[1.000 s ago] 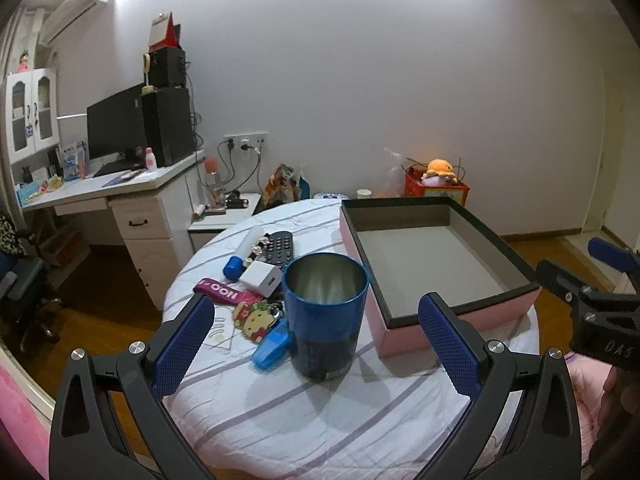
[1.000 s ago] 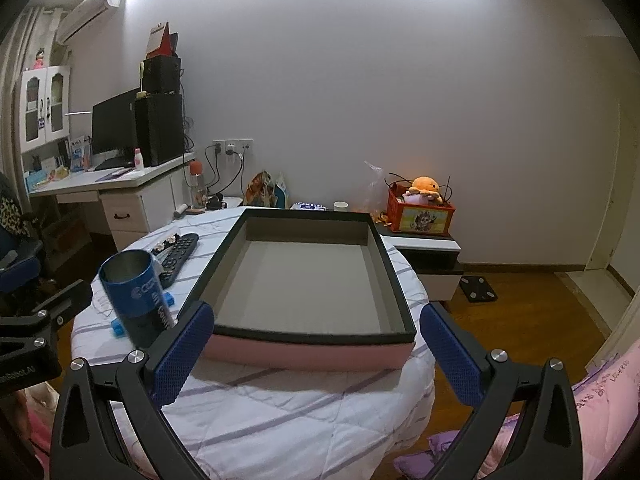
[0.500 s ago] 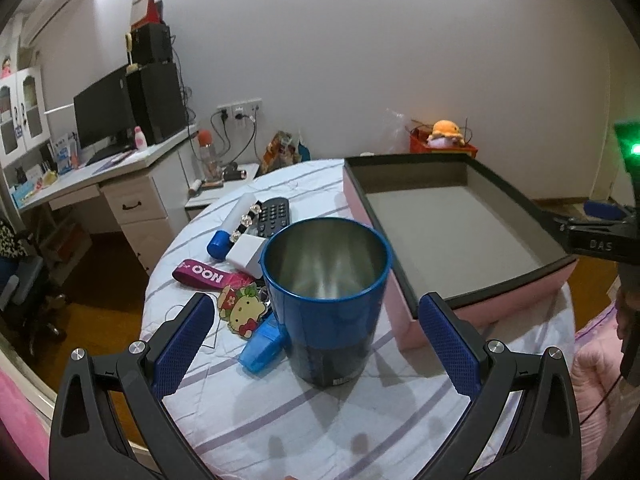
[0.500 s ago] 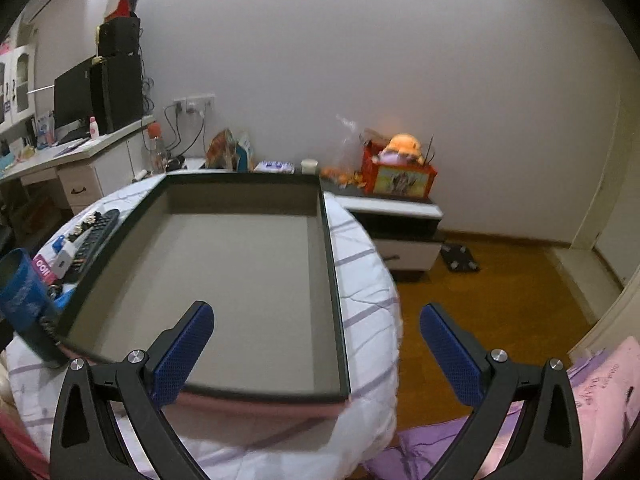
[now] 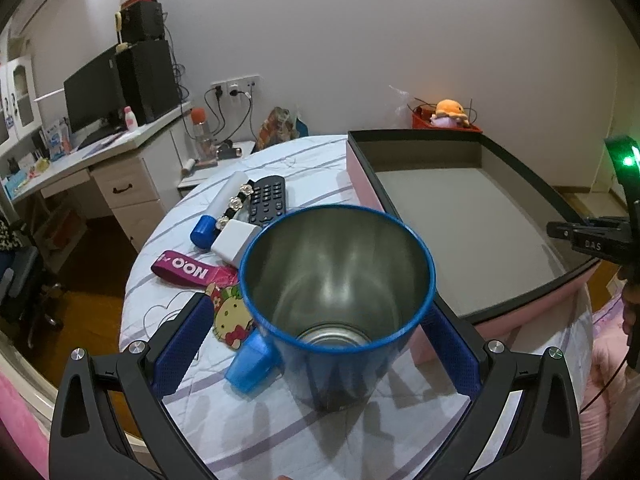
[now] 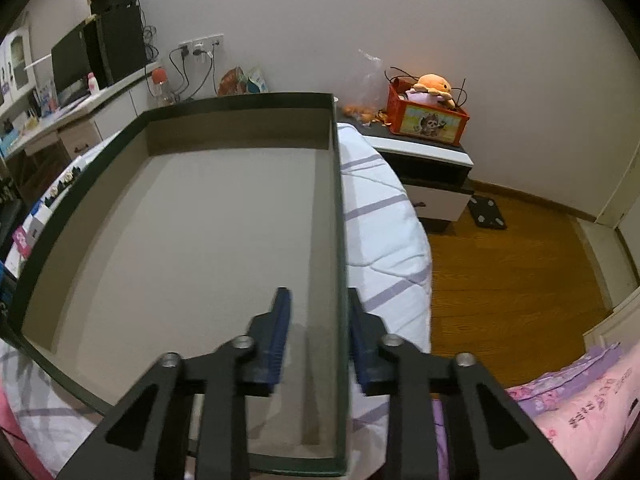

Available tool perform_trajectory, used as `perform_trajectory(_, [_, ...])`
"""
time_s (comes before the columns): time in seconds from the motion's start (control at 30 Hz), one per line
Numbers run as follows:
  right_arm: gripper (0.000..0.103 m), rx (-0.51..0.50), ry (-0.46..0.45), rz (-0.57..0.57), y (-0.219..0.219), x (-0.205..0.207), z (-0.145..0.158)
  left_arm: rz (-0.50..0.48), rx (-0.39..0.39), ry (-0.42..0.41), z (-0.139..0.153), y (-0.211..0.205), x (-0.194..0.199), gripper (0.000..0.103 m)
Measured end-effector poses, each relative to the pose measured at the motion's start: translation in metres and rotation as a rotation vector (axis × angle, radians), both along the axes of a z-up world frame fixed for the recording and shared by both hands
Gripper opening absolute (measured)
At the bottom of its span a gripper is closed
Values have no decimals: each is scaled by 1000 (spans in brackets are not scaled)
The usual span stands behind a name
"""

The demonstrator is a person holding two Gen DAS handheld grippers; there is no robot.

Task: Organize rigid objects
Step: 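Grasp the blue steel cup with the left tool while the right tool grips the pink box wall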

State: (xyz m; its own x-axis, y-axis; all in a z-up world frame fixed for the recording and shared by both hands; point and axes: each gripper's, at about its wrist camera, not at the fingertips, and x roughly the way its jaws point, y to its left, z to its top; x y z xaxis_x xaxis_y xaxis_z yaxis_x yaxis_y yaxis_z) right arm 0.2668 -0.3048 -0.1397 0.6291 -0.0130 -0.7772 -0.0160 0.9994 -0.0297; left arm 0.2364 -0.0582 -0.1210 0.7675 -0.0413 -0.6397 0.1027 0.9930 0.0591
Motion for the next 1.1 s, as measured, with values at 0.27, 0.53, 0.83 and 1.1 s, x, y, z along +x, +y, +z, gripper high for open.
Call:
perform_trajectory(0.27, [12, 46, 34, 30, -9, -3, -3, -6, 3, -1, -1, -3, 15, 95])
perform_trajectory(0.53, [12, 36, 42, 45, -9, 4, -3, -53, -30, 39, -1, -2, 18, 67])
perform_trajectory(0.83, [12, 46, 54, 76, -8, 2, -3, -92, -75, -4, 25, 0, 1, 67])
perform_trajectory(1.1, [12, 44, 59, 84, -2, -6, -4, -162, -120, -95, 68, -14, -7, 67])
